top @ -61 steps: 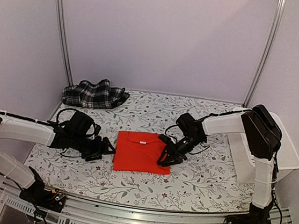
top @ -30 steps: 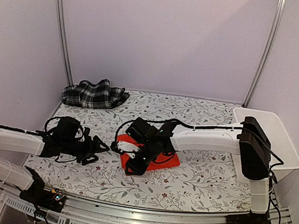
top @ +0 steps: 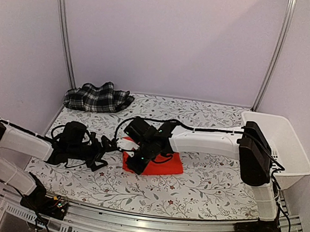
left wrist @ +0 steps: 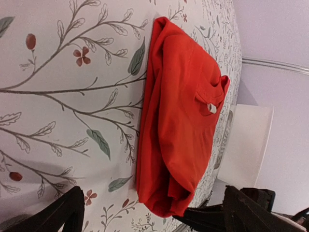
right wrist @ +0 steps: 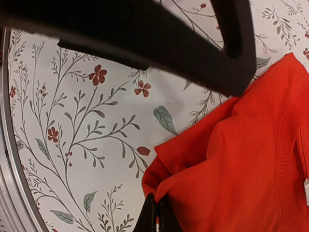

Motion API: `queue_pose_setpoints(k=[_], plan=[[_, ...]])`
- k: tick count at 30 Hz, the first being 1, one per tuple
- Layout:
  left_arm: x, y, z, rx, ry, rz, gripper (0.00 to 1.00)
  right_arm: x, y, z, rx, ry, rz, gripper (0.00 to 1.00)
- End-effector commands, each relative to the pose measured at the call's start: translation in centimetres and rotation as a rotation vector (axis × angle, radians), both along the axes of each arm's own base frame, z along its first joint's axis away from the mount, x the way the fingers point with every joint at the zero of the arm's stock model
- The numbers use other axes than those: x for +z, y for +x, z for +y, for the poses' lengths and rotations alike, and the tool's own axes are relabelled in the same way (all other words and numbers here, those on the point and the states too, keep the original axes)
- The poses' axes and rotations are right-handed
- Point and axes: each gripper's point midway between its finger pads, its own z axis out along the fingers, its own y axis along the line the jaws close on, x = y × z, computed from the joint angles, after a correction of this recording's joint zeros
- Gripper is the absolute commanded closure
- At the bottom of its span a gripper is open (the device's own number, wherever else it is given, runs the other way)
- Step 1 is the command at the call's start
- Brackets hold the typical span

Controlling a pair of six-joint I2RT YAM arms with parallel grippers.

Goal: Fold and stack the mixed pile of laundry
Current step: Pick up the square-folded T-shirt from the center of the board, then pass from the right arm to the left

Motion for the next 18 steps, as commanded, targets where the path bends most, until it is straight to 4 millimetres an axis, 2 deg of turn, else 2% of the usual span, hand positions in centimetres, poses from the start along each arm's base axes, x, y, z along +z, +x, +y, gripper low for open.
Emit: queue_pose_setpoints(k=[1,7,14,15,18], plan=[[1.4,1.2,-2.7,-0.024,-0.072,-0.038,0.0,4.5,1.0,1.0,-0.021,0.094,-0.022,1.0],[1.3,1.7,-5.5,-0.008,-0.158,-0.016,0.0,5.7,1.0,1.7,-0.012,0.131,-0.017,1.0],[-0.7,1.6,-7.4,0.026,-0.233,0.064,0.02,6.5,0.9,2.5,0.002,0.163,-0.007,1.0],[-0.8,1.6,-7.7,0.034,-0.247,0.07,0.04,6.7,0.9,2.6,0.002,0.169,-0.007,1.0],[-0.9,2.0,-8.3,0.039,-0.273,0.064,0.19,7.0,1.0,2.8,-0.003,0.178,-0.006,1.0]])
